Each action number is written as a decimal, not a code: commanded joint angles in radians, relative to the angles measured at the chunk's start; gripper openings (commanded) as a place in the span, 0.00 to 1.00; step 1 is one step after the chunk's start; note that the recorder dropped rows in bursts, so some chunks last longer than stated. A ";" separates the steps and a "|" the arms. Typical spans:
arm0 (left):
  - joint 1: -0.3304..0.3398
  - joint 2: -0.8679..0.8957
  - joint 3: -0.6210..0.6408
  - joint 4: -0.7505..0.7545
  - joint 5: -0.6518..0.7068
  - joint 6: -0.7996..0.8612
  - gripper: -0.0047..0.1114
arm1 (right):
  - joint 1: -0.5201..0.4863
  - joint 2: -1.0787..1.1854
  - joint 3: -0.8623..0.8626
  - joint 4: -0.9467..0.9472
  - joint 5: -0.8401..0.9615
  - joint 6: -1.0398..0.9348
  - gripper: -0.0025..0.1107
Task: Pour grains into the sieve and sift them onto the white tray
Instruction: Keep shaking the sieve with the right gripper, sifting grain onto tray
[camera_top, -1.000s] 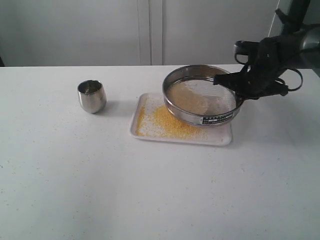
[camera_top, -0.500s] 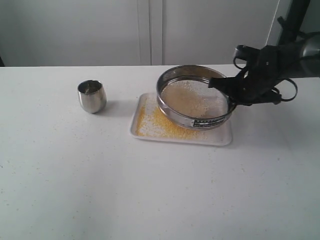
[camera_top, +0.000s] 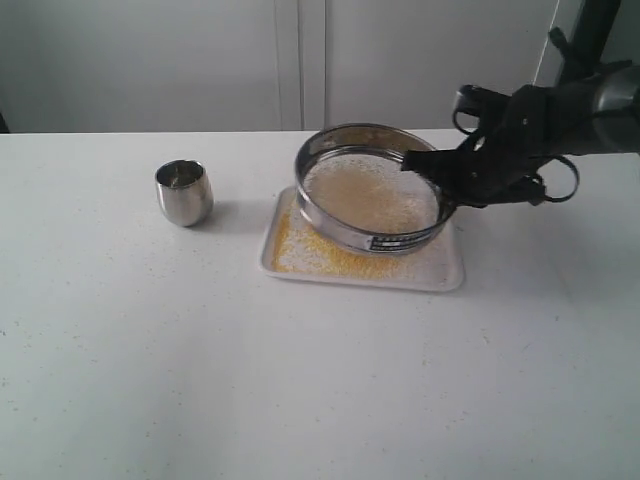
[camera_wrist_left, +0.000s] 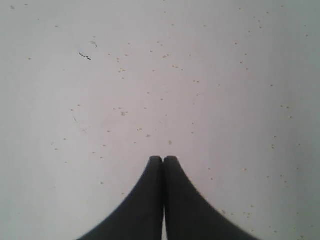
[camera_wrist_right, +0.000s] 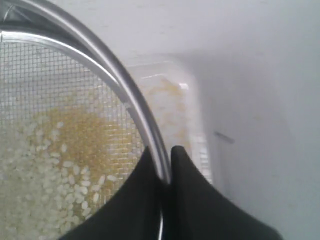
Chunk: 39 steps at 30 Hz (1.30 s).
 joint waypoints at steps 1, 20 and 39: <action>0.002 -0.008 0.004 -0.010 0.008 0.002 0.04 | 0.016 -0.030 -0.009 0.004 -0.027 -0.081 0.02; 0.002 -0.008 0.004 -0.010 0.008 0.002 0.04 | 0.007 -0.032 0.025 0.078 -0.024 -0.095 0.02; 0.002 -0.008 0.004 -0.010 0.008 0.002 0.04 | -0.021 -0.032 -0.097 -0.221 0.244 0.279 0.02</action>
